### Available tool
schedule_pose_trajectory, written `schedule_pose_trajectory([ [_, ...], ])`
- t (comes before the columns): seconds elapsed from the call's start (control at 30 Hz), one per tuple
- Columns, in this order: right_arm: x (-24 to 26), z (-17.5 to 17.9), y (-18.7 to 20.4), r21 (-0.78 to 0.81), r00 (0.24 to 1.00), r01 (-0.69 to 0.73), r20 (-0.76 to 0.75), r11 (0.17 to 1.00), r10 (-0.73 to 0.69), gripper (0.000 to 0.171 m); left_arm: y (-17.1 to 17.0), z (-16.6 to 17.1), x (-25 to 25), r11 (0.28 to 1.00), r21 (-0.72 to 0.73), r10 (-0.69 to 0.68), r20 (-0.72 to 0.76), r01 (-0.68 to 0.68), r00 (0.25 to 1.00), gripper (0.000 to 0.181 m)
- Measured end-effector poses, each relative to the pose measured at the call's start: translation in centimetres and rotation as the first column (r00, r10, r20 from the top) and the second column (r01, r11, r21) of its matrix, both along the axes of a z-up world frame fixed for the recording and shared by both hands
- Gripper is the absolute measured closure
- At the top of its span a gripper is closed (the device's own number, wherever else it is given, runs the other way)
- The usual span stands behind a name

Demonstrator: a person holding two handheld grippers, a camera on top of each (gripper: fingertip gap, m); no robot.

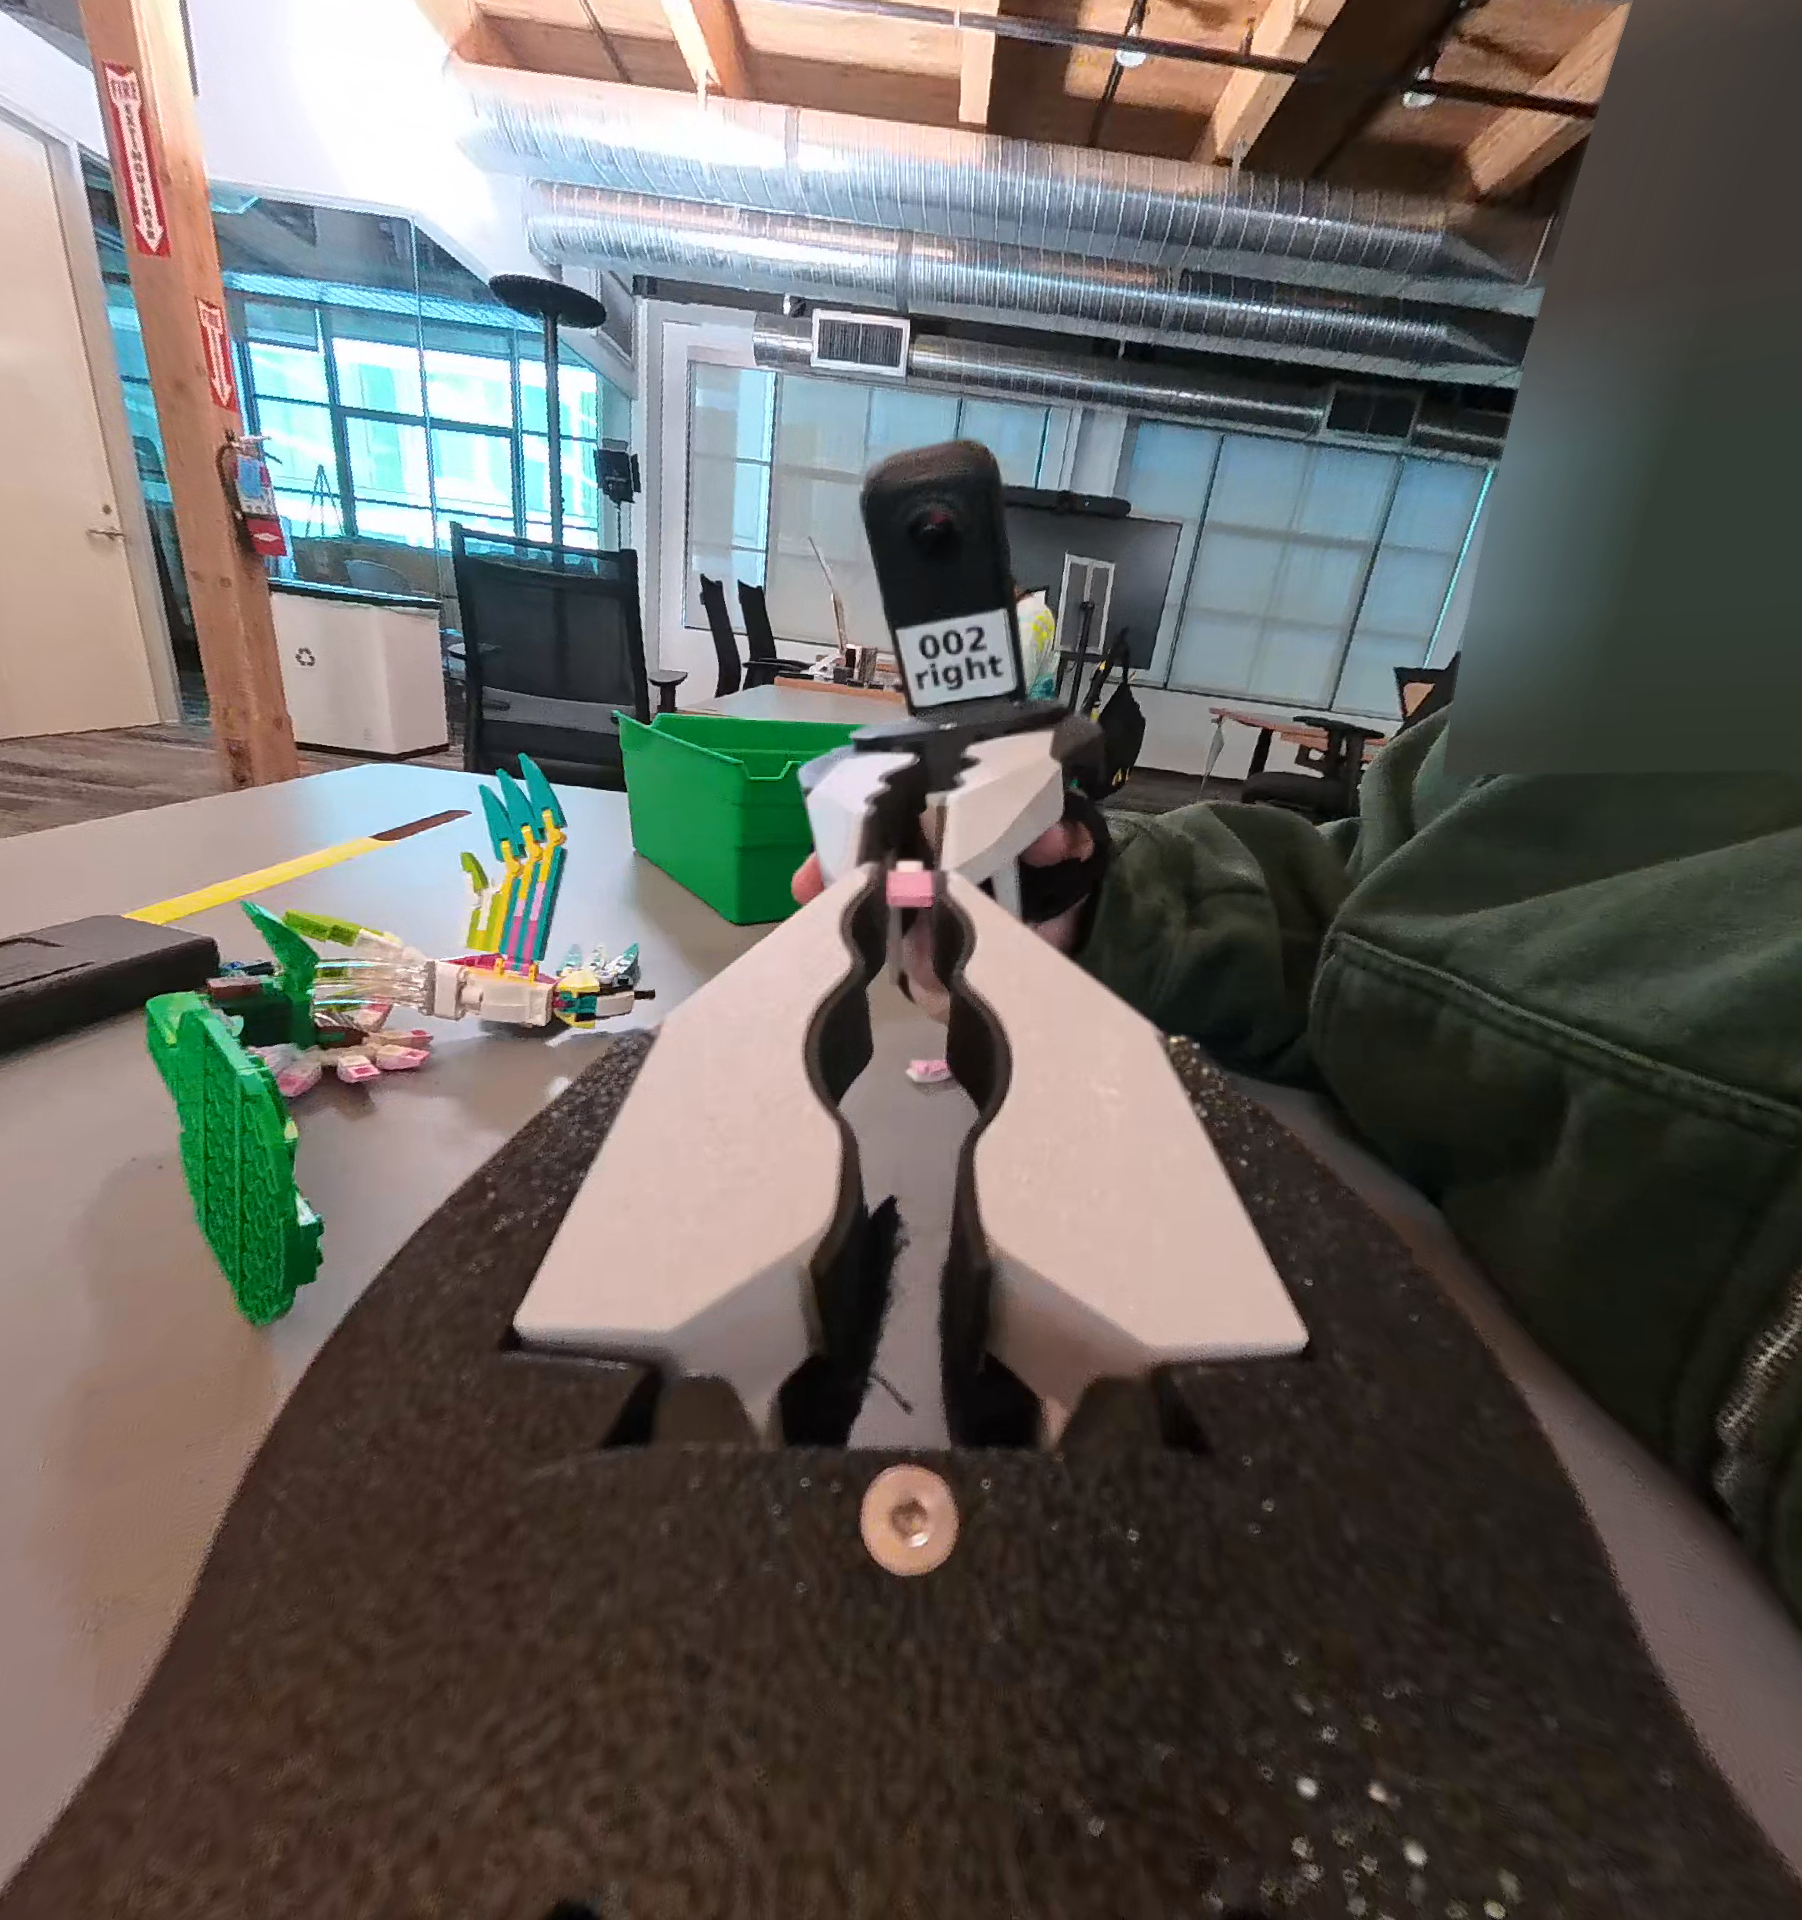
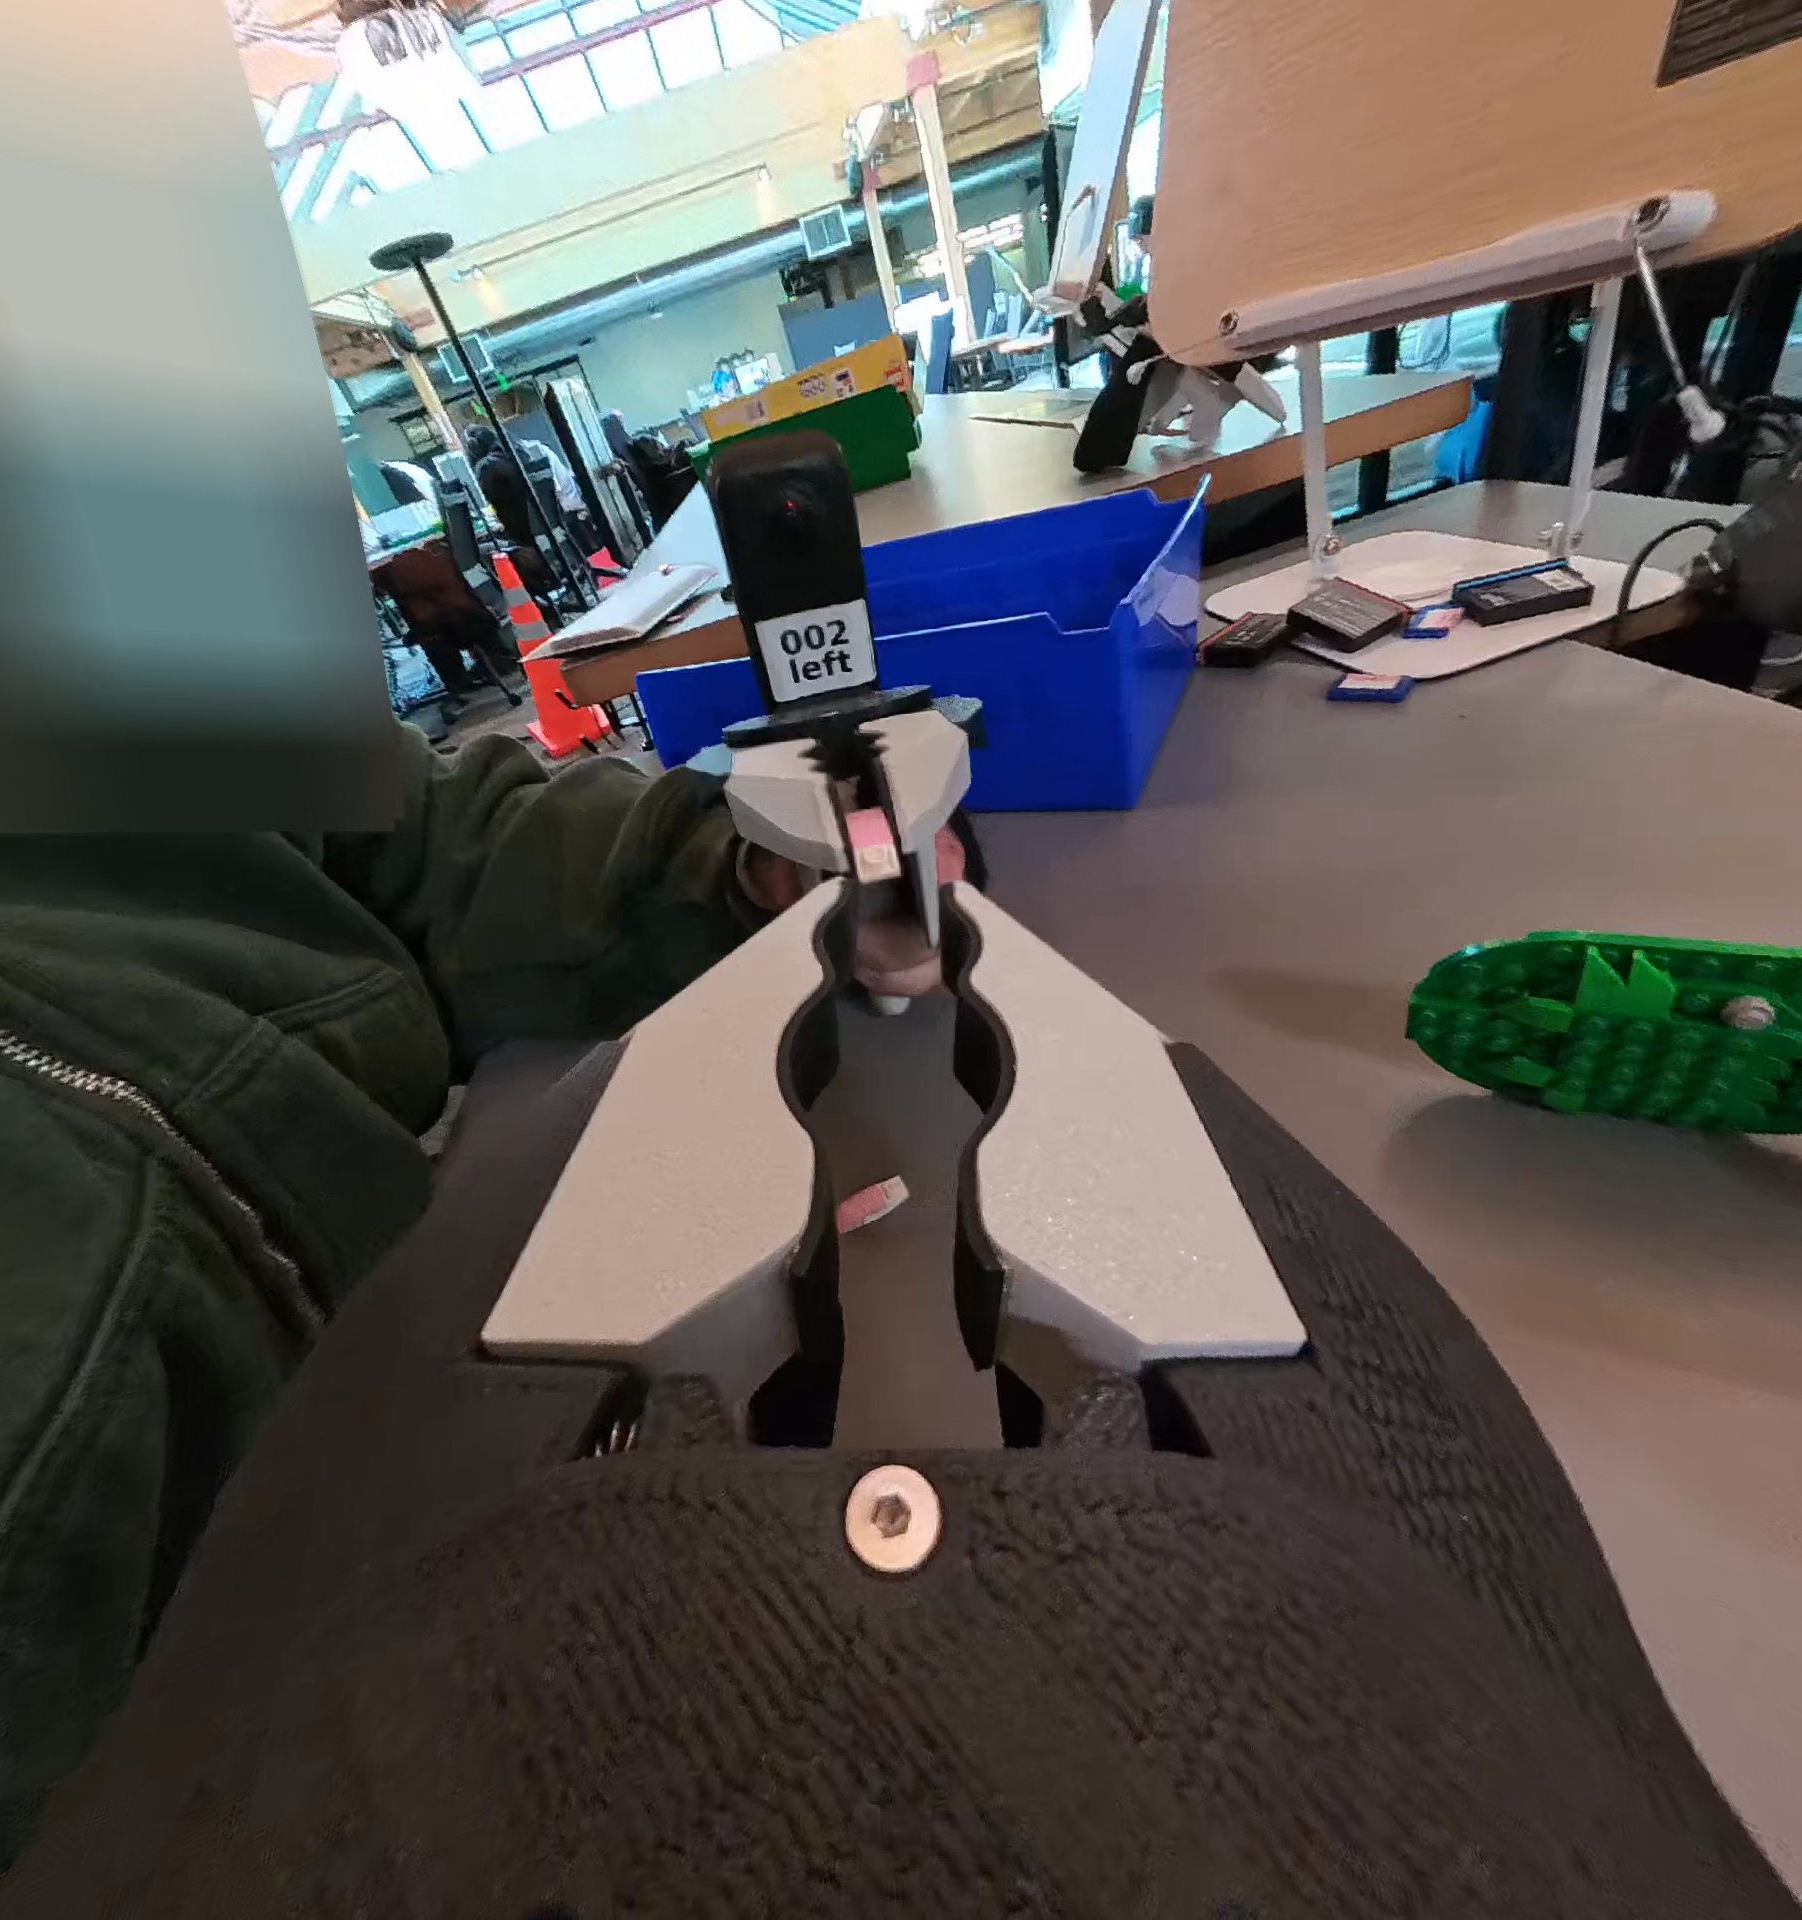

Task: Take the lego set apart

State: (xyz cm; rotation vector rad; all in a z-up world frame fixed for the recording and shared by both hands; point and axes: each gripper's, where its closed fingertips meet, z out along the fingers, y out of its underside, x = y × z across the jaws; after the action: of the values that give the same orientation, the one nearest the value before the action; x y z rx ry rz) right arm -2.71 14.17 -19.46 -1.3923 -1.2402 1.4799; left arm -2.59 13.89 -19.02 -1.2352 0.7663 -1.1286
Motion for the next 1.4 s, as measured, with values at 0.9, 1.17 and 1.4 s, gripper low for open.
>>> schedule_pose_trajectory([
  [0.9,0.5,-3.4,0.3,0.745,0.947,-0.012,0.222,0.667,-0.230,0.166,0.4,-4.8,0.8,0.892,0.442,0.356,-0.565,-0.092,0.744,0.158],
  [1.17,0.3,-5.3,0.5,0.904,0.902,-0.128,0.278,0.408,-0.332,0.166,0.7,-5.8,0.9,0.744,0.668,0.559,-0.615,-0.008,0.556,0.173],
  [1.4,0.4,-5.1,0.8,0.912,0.900,-0.121,0.267,0.391,-0.344,0.166,1.0,-5.5,0.9,0.663,0.749,0.648,-0.577,0.005,0.497,0.175],
])
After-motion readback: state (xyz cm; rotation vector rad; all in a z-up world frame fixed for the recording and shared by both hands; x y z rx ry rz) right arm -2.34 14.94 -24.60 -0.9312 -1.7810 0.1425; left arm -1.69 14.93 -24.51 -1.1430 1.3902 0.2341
